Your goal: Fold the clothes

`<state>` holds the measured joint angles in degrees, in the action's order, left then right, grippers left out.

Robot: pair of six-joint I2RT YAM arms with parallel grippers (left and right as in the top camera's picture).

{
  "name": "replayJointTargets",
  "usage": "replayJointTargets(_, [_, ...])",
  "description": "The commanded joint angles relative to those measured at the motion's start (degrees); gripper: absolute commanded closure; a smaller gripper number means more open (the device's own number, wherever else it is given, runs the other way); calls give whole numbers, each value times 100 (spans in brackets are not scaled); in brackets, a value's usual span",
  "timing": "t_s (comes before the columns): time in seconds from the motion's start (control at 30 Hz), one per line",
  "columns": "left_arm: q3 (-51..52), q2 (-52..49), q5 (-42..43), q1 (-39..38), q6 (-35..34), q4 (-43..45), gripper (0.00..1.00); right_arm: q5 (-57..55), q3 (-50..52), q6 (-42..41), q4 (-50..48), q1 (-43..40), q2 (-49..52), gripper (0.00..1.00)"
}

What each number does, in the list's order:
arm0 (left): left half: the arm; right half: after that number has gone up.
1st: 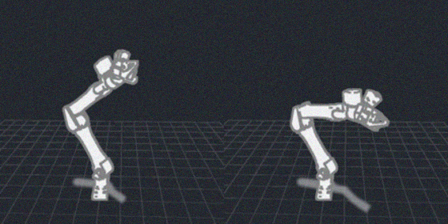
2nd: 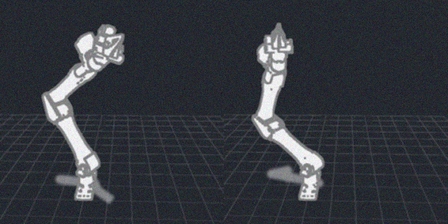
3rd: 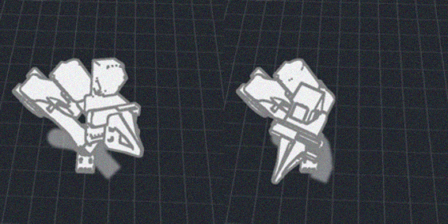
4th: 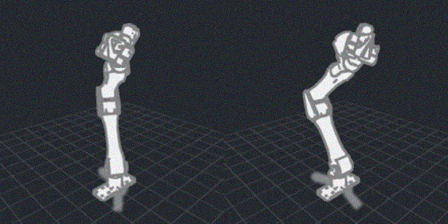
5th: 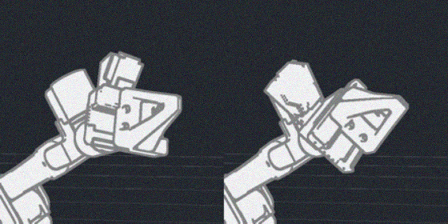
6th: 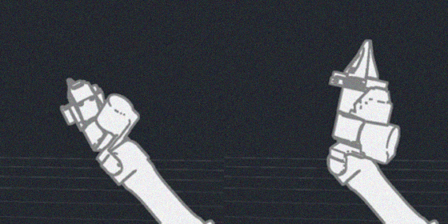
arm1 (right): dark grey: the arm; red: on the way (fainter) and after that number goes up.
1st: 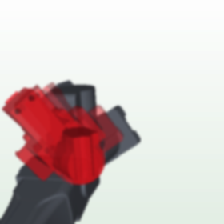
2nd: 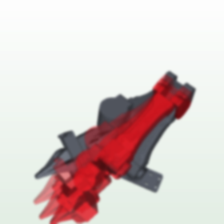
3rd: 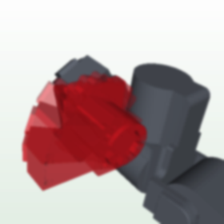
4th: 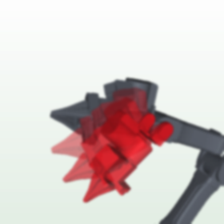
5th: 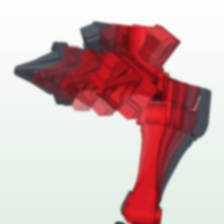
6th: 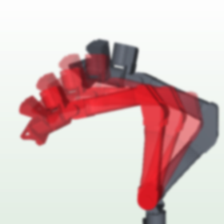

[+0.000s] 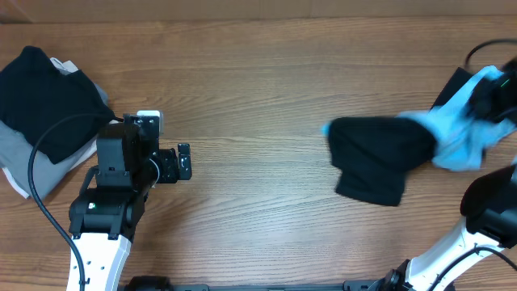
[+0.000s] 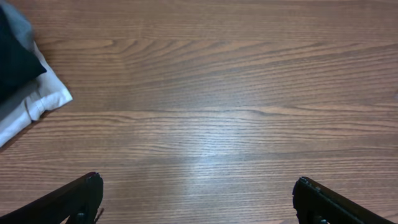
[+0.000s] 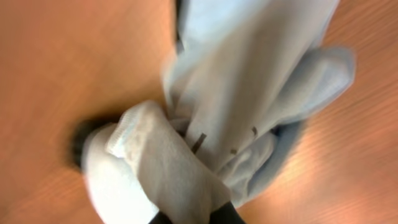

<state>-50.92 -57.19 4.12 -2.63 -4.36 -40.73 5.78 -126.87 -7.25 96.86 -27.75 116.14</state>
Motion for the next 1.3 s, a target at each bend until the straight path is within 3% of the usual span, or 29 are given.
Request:
replayJointTargets(0.0, [-142, -9, 184, -39, -59, 13, 0, 31, -2050, -671, -48, -227, -592, 96])
replayJointTargets(0.1, [-142, -9, 214, -39, -61, 24, 0, -85, -3174, -780, -192, -308, -673, 96])
replayJointTargets(0.17, [-142, -9, 212, -39, -59, 33, 0, -203, -3390, -809, -164, -317, -675, 96])
replayJointTargets(0.37, [-142, -9, 214, -39, -59, 4, 0, -94, -3397, -868, -201, -308, -673, 91])
replayJointTargets(0.6, [-142, -9, 219, -39, -61, 7, 0, -140, -3077, -752, -116, -308, -667, 91])
replayJointTargets(0.77, [-142, -9, 302, -39, -59, 11, 0, -1239, -2736, -1394, -20, -315, -433, 87])
replayJointTargets(0.83, [-142, -9, 302, -39, -59, 13, 0, -393, -2514, -772, -13, -313, -348, 93])
replayJointTargets(0.9, [-142, -9, 299, -39, -59, 15, 0, 3281, -2234, 1878, 22, -313, -328, 94])
replayJointTargets(0.97, [-142, -9, 299, -39, -59, 31, 0, 4192, -2092, 2400, 17, -291, -341, 92])
replayJointTargets(1.0, [-142, -9, 299, -39, -59, 31, 0, 3654, -2092, 2175, 0, -262, -339, 88])
replayJointTargets(1.03, [-142, -9, 299, -39, -59, 28, 0, 2457, -2092, 1390, -74, -245, -339, 85])
replayJointTargets(1.1, [-142, -9, 302, -39, -59, 26, 0, -1036, -2068, -1054, 22, -238, -334, 85])
replayJointTargets(1.13, [-142, -9, 302, -39, -59, 28, 0, -1167, -1998, -1215, 20, -262, -442, 87])
replayJointTargets(1.17, [-142, -9, 302, -39, -59, 26, 0, -579, -2017, -931, -44, -293, -492, 92])
replayJointTargets(1.2, [-142, -9, 302, -39, -61, 26, 0, 1062, -2022, 343, -251, -326, -551, 93])
replayJointTargets(1.27, [-142, -9, 302, -39, -59, 31, 0, 3567, -2022, 1871, -249, -350, -579, 92])
